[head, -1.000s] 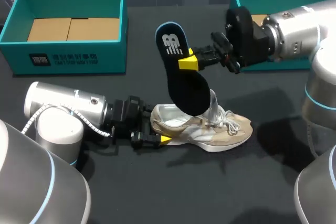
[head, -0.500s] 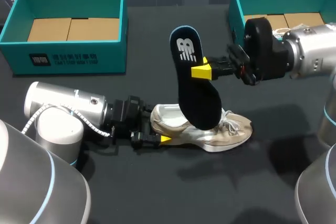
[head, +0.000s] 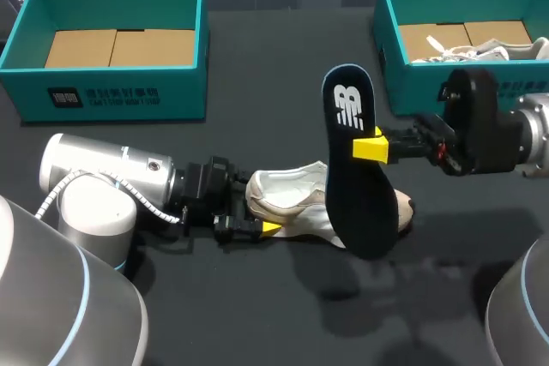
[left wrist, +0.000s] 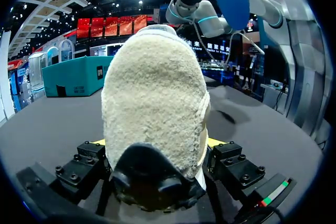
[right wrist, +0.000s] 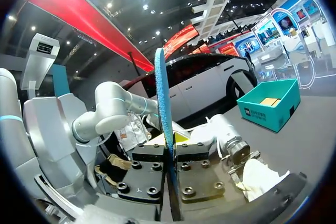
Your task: Take the shoe out of the shoebox, open the shoe tongue, remove and reinsert the insole, then place the shoe into the shoebox
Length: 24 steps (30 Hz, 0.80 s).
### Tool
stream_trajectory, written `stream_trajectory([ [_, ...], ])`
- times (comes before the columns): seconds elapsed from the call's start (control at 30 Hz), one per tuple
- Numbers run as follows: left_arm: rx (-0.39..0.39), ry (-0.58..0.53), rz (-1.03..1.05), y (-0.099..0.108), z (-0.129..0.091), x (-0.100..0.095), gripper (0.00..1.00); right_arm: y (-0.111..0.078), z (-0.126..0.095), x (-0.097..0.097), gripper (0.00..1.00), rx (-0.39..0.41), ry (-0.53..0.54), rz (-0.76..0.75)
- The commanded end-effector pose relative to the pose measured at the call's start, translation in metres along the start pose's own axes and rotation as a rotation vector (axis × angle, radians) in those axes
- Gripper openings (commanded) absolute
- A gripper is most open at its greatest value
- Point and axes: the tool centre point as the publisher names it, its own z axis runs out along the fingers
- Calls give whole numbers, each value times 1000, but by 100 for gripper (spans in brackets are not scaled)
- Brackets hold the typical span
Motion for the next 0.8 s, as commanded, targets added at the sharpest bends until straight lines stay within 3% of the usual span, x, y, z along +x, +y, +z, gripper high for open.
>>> stream_trajectory([
  [0.03, -2, 0, 0, 0, 0, 0, 0, -2, -2, 13, 0, -1, -116, 0],
  [0.8, -2, 0, 0, 0, 0, 0, 0, -22, -12, 29, 0, -80, -167, -6],
])
